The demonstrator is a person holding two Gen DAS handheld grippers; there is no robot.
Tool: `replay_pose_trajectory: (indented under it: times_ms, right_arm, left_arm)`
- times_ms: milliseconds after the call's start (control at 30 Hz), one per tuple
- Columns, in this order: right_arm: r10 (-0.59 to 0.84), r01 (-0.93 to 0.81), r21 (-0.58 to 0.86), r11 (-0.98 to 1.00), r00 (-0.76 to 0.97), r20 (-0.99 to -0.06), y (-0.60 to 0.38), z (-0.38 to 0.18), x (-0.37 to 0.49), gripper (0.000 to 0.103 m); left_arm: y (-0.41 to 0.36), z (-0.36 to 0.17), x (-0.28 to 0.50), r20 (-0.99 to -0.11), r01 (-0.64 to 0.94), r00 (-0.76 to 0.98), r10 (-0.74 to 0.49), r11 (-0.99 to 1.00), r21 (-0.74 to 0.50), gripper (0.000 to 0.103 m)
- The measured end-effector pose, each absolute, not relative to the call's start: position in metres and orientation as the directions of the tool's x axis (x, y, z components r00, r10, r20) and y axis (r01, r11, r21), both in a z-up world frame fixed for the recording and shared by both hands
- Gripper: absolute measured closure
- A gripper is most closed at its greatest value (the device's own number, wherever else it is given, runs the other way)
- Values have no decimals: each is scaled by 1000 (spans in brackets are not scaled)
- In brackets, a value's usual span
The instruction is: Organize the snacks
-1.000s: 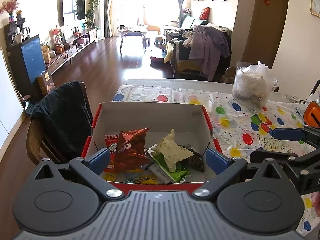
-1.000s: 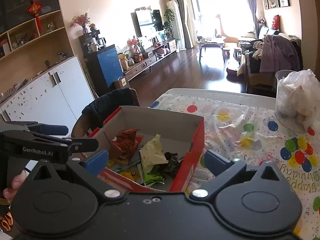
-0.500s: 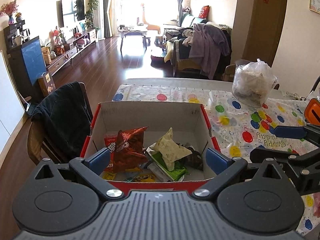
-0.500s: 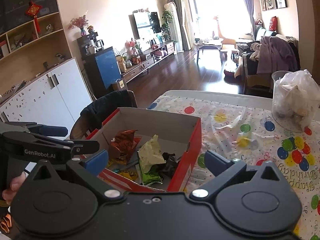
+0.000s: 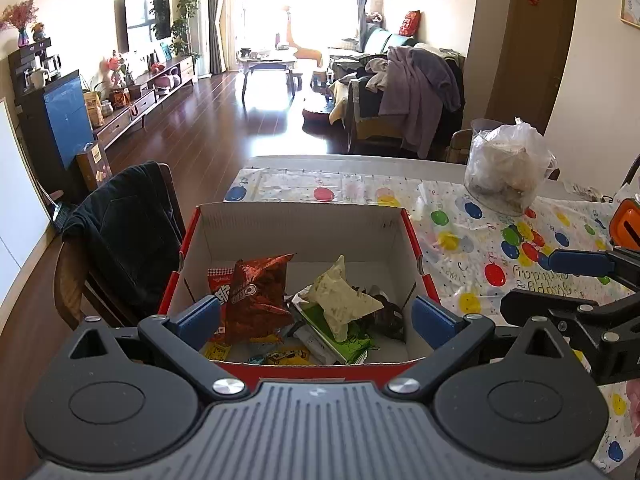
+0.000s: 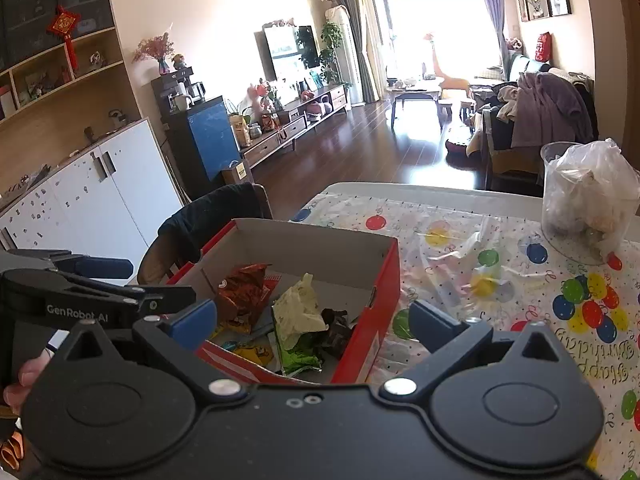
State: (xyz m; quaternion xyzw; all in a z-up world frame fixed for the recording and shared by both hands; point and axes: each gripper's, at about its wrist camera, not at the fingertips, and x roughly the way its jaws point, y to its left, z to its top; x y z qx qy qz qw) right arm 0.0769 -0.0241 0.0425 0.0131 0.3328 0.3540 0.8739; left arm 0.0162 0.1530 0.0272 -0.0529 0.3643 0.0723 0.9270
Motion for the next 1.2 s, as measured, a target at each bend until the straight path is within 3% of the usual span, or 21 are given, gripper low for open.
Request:
replay_pose_trajectory:
  times_ms: [1200]
  right_arm:
    - [589,-567,263,781,526,-614,-40,29,89,0]
  left_arm:
    - [144,18,31,-710,-179,697,98,983,-41,1]
